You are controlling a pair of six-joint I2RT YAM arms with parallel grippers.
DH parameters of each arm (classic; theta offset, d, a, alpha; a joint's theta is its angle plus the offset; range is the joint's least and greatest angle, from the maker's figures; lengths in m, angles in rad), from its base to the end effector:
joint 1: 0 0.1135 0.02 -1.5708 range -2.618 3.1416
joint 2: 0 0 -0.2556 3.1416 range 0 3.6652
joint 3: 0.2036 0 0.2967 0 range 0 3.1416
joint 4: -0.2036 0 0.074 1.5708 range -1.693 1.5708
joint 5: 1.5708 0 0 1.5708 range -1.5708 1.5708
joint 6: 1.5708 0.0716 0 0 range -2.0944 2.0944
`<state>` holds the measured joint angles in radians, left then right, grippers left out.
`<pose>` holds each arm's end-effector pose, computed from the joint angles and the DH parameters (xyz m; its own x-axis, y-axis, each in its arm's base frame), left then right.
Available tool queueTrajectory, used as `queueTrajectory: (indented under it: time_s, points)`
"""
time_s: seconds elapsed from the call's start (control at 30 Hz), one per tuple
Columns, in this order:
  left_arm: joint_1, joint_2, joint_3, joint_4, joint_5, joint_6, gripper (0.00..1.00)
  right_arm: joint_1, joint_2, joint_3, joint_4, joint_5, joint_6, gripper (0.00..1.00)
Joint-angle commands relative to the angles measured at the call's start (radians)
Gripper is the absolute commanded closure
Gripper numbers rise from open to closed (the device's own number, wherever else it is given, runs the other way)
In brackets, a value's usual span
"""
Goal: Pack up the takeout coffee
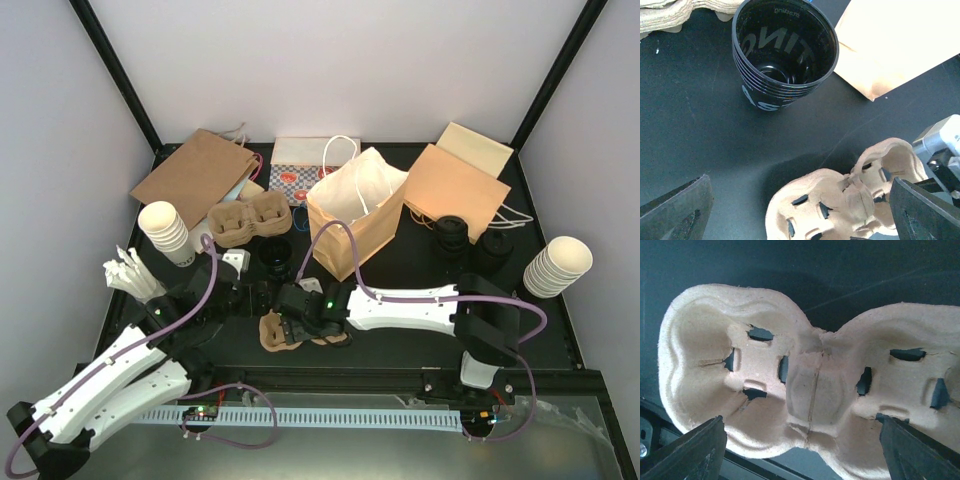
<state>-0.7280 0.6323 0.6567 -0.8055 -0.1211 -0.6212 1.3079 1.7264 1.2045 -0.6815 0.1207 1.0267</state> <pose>0.1594 -0.1305 0.2295 -0.7745 -0.0836 -0.6270 0.1791 0.9217 -0.3441 0.1106 0.3778 0.1378 -0.9361 -0.2100 -0.2821 -0.2829 0.9262 0.2492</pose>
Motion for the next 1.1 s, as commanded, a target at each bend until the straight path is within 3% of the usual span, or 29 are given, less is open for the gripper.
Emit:
queueTrajectory:
  time_s: [0.0, 0.9, 1.07]
  points:
    - [0.014, 0.013, 0.032, 0.023, 0.021, 0.032, 0.01, 0.007, 0.042, 0.001, 0.025, 0.01, 0.032, 0.14]
    - [0.032, 0.012, 0.047, 0.008, 0.025, 0.042, 0.01, 0.003, 0.174, 0.093, -0.029, 0.098, 0.01, 0.24]
    - [0.032, 0.01, 0.056, -0.001, 0.015, 0.044, 0.01, 0.002, 0.168, 0.091, -0.026, 0.101, 0.007, 0.32]
